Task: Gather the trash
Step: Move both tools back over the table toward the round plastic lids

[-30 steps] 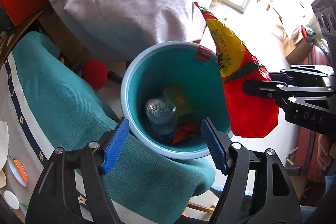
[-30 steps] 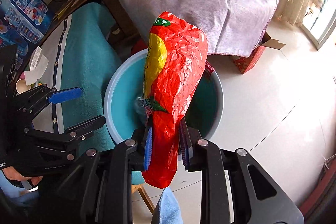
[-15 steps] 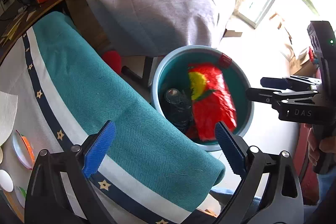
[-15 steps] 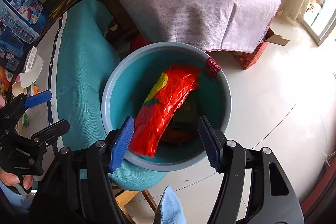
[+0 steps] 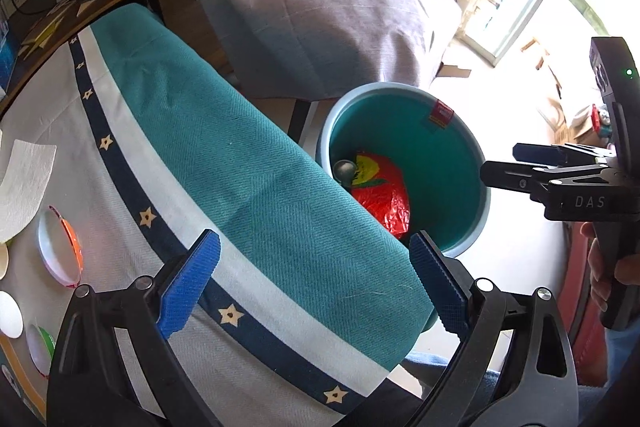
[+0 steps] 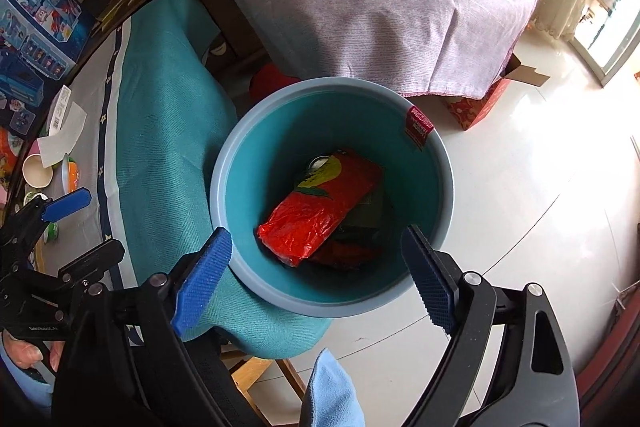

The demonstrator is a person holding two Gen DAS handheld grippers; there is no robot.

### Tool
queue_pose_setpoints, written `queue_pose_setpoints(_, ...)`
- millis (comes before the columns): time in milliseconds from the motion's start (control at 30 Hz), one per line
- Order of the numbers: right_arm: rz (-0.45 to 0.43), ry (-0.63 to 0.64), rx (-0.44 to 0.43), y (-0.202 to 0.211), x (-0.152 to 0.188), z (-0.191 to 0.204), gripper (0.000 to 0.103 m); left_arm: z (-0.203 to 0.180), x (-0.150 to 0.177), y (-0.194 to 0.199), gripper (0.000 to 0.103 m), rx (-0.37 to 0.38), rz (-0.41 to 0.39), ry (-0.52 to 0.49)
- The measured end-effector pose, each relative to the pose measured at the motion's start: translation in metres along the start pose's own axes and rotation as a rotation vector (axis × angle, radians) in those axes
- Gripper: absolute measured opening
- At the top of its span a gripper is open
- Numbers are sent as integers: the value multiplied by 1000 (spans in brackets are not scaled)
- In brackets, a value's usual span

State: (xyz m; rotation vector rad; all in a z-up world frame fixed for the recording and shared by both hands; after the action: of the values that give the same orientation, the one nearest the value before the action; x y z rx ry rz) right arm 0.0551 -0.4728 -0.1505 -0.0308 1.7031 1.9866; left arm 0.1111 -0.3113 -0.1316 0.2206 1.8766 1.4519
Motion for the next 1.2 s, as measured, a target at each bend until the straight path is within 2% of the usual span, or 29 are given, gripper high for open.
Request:
queue_pose_setpoints(267, 0, 82, -40, 1, 4, 55, 83, 40, 26, 24, 96, -47, -18, 65)
queue_pose_setpoints(600, 15, 218, -72, -7, 11, 139, 83, 121, 77, 66, 96, -132, -46, 216)
queue_pose_setpoints(867, 37, 295, -87, -18, 9, 196, 83, 189, 115, 104, 96, -210, -99, 327)
queue_pose_setpoints(1067, 51, 346, -107, -34, 7, 244, 83, 231, 140, 115, 96, -261, -113, 382)
queue_pose_setpoints(1200, 50, 386, -123, -45, 5, 276, 82, 248, 152, 113, 96, -262, -111, 418)
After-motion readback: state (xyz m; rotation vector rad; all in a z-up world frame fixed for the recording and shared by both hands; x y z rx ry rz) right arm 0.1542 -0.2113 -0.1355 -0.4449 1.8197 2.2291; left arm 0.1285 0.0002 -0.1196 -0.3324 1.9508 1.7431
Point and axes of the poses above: each gripper's, at about its wrist camera, not at the fingertips, and y roughly against the way its jaws point, z to its left, x to its underside, the point moved 8 cm from there along -y, roughly the way its jaws point, and after that the axes turned 4 degrees about -y, right-handed, at the moved point
